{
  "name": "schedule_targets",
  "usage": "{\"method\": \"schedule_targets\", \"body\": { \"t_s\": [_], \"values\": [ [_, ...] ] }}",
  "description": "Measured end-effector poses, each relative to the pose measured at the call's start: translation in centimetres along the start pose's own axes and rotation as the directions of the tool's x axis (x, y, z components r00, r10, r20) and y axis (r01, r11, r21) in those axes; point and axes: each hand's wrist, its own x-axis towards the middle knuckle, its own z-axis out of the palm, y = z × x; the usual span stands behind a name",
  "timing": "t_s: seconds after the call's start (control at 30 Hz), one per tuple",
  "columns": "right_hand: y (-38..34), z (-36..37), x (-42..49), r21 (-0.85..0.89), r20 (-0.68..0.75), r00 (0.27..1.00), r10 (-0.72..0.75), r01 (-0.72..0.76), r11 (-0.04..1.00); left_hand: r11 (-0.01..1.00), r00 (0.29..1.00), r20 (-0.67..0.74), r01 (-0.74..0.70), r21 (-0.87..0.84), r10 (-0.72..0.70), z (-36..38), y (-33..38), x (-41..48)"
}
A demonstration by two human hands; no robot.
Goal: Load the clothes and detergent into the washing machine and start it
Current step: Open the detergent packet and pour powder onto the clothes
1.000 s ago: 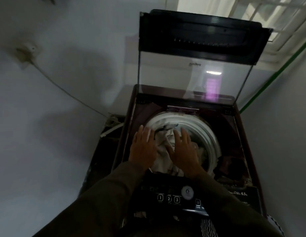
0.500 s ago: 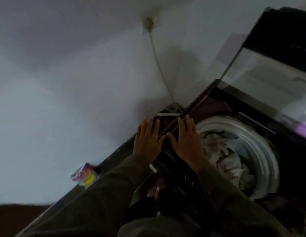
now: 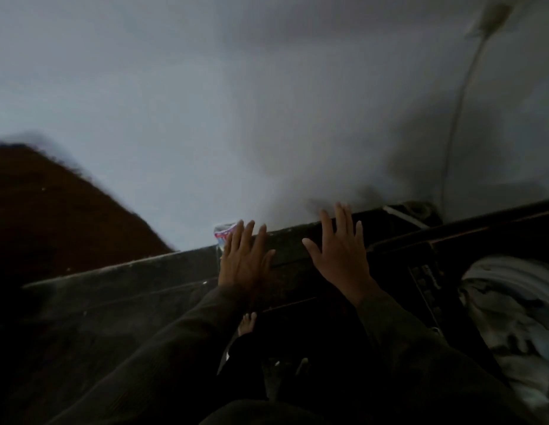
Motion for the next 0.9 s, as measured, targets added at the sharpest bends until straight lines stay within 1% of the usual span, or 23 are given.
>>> {"method": "schedule_targets", "body": {
  "t_s": [0.1,0.23,0.37,0.47,0.53,0.63,0.73,0.8,0.9],
  "values": [
    [-2.1,2.9,1.1,-0.013,0.052,0.997,-0.061,0.062,0.998,0.996,0.996,0.015,0.088,-0.021,-0.087,1.9,-3.7,-1.1],
    [-4.4,8.0,2.8,-0.029,0.135,0.984,-0.112,0.117,0.993,0.988,0.988,0.037,0.149,-0.045,-0.147,5.5,-8.0,-1.8],
    [-6.0,15.7,4.4,-0.042,0.228,0.962,-0.149,0.162,0.986,0.972,0.973,0.057,0.228,-0.048,-0.226,11.2,-12.1,-1.5],
    [-6.4,22.4,5.4,-0.032,0.281,0.943,-0.176,0.193,0.981,0.966,0.964,0.083,0.255,-0.035,-0.251,16.5,-14.9,-0.1],
    [-6.3,27.0,6.3,-0.036,0.311,0.929,-0.200,0.222,0.974,0.963,0.960,0.098,0.266,-0.034,-0.261,20.4,-17.0,1.5],
    [-5.7,33.4,7.7,-0.046,0.353,0.909,-0.222,0.253,0.966,0.962,0.961,0.062,0.271,-0.042,-0.269,26.0,-20.0,4.8],
    [-5.1,39.2,9.5,-0.051,0.400,0.885,-0.238,0.281,0.958,0.955,0.953,0.077,0.296,-0.037,-0.292,31.2,-23.0,8.4],
    [-4.9,42.6,11.1,-0.062,0.417,0.876,-0.241,0.292,0.954,0.952,0.951,0.081,0.303,-0.038,-0.300,34.1,-24.8,10.9],
    [-5.0,47.3,14.9,-0.068,0.413,0.872,-0.262,0.316,0.946,0.957,0.956,0.051,0.289,-0.035,-0.288,37.6,-27.2,14.4]
  ]
}}
